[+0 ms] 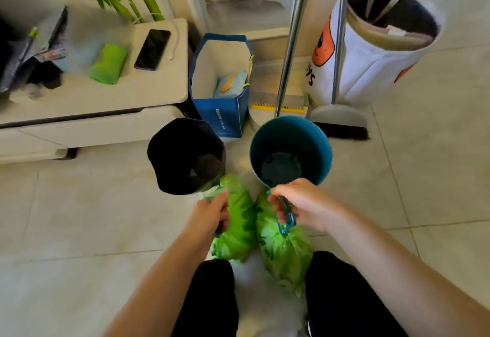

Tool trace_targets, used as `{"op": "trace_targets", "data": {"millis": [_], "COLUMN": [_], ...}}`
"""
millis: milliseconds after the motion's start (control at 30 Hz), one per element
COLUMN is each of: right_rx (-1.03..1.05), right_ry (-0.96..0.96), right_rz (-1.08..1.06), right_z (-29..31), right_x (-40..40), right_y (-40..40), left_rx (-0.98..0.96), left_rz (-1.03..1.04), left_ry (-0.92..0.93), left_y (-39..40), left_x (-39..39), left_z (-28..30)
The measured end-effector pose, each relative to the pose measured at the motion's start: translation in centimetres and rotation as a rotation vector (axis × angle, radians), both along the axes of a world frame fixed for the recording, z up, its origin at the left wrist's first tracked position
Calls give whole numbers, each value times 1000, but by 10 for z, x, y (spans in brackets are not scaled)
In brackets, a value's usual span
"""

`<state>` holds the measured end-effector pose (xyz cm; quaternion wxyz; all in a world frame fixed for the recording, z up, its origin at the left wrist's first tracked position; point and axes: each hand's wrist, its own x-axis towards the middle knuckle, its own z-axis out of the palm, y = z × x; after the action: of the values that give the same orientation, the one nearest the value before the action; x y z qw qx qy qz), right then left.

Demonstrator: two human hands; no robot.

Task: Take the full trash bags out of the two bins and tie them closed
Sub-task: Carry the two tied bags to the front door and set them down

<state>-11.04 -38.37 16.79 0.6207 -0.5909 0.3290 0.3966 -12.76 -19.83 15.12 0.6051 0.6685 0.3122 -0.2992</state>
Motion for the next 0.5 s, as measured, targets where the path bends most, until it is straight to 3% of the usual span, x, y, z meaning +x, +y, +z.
{"op": "trace_targets", "data": {"millis": [100, 233, 333, 500], "right_rx": [-19, -125, -85, -161], "right_ry": [39, 113, 204, 132], "right_rz": [-20, -119, -175, -261], "right_z": [-9, 58, 114, 192], "right_x": [-21, -61, -80, -93], "right_y": [1, -12, -23, -43], "left_rx": [-23, 169, 160, 115], "left_rz": [137, -5, -19, -83], "left_ry": [208, 194, 224, 203], "left_y": [3, -12, -26, -48], "left_x": [-9, -35, -43, -48], "left_z": [-6, 64, 121, 205]}}
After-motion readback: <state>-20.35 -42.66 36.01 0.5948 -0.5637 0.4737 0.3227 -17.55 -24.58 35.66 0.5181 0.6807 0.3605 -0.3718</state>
